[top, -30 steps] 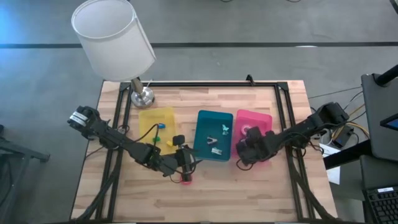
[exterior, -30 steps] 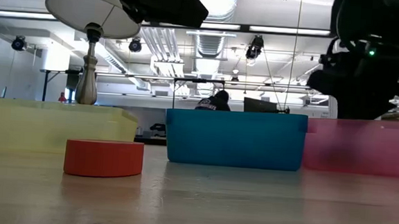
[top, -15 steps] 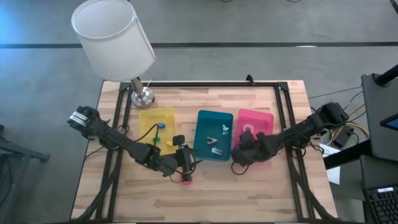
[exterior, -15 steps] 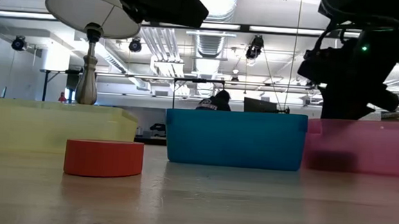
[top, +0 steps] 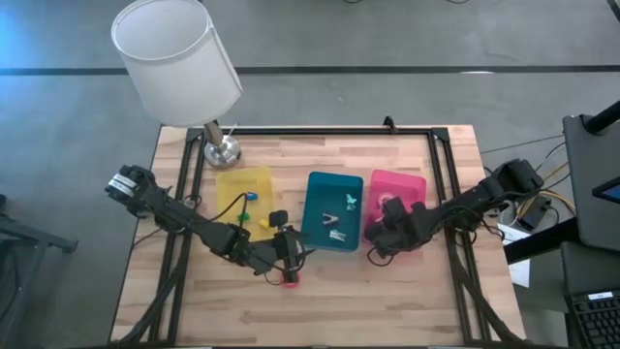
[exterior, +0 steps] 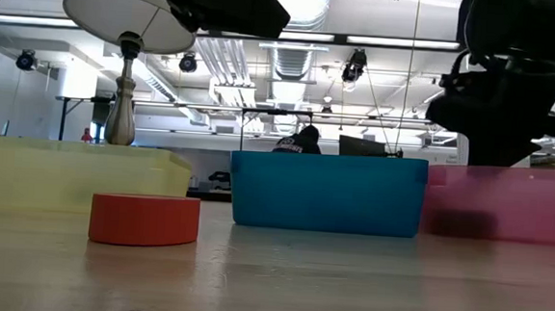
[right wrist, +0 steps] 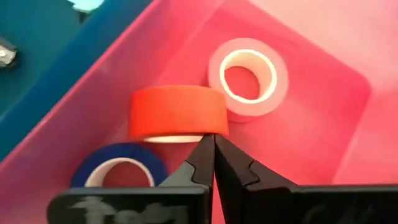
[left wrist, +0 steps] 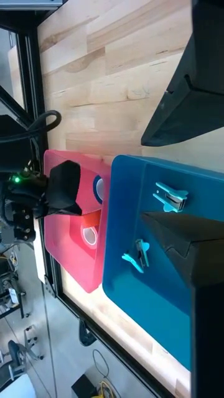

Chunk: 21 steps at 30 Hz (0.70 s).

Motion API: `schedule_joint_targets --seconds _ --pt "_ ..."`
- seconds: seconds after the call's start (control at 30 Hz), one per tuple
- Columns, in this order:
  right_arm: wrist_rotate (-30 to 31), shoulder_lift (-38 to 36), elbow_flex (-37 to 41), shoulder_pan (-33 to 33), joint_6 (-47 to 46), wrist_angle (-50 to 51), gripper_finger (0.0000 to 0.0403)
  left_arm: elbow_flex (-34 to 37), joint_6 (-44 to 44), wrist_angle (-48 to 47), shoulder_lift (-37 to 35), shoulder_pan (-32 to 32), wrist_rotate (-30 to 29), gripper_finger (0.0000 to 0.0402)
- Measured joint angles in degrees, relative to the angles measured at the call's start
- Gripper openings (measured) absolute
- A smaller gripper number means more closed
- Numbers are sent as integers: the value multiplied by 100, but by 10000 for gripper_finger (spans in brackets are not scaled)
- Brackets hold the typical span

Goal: Pick and place Stapler, Stapler remover, tape
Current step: Put the red tape into the pink bin

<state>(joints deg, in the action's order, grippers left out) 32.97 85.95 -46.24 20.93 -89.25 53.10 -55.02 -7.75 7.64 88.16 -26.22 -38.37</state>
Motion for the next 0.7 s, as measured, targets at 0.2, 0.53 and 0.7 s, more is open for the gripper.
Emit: schedule_joint_targets --seconds 0.2,0.53,0.7 --pt "35 0 -45 7 548 -329 8 0 2 -4 0 0 0 186" --pt "1137 -2 -61 -26 1506 -1411 8 0 0 0 0 0 7 186" --pt "1194 -9 -79 -23 1727 -1386 8 -2 0 -118 -2 -2 750 186"
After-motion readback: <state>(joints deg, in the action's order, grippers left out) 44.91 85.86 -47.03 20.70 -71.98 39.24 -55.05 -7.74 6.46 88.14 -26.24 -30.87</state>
